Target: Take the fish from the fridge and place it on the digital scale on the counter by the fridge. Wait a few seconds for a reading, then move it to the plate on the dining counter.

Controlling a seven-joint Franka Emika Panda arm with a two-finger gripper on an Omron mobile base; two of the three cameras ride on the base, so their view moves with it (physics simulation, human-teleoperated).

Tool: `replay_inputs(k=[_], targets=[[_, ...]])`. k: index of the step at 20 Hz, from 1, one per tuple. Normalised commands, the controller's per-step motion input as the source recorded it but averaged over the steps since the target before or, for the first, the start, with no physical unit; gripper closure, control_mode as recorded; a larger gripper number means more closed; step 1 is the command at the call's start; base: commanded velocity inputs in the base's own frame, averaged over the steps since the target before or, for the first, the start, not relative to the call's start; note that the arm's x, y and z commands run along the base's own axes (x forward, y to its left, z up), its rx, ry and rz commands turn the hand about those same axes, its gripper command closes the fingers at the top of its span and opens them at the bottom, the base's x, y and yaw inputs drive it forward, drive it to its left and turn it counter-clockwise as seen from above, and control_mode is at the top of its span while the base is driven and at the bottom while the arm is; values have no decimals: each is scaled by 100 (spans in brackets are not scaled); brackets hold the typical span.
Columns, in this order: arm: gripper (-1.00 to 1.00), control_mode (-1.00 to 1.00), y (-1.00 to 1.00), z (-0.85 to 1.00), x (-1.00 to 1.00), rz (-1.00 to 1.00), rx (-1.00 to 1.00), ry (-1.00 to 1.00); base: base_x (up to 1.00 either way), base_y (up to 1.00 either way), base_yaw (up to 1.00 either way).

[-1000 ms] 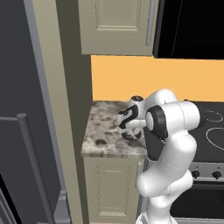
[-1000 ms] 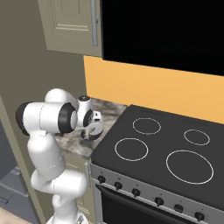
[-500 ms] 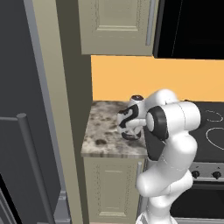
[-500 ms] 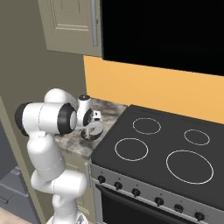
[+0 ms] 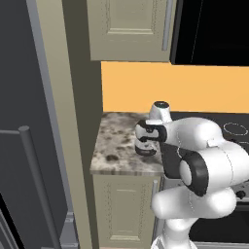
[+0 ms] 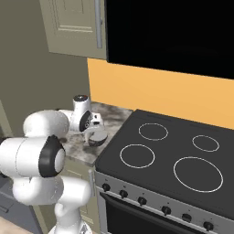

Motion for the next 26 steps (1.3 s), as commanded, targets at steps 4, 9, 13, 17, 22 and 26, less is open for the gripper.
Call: replay_inputs(k=[4, 9, 13, 17, 22, 26], targets=[[100, -100, -2, 73, -100, 0, 0, -2, 0, 0, 0], [100, -100, -23, 91, -100, 0, 0, 0, 0, 0, 0], [100, -100, -18, 100, -100, 0, -3, 1, 0, 0, 0], [100, -100, -17, 100, -100, 0, -2, 0, 0, 0, 0], [100, -100, -15, 100, -100, 0, -3, 0, 0, 0, 0], [100, -100, -2, 92, -90, 0, 0, 0, 0, 0, 0]])
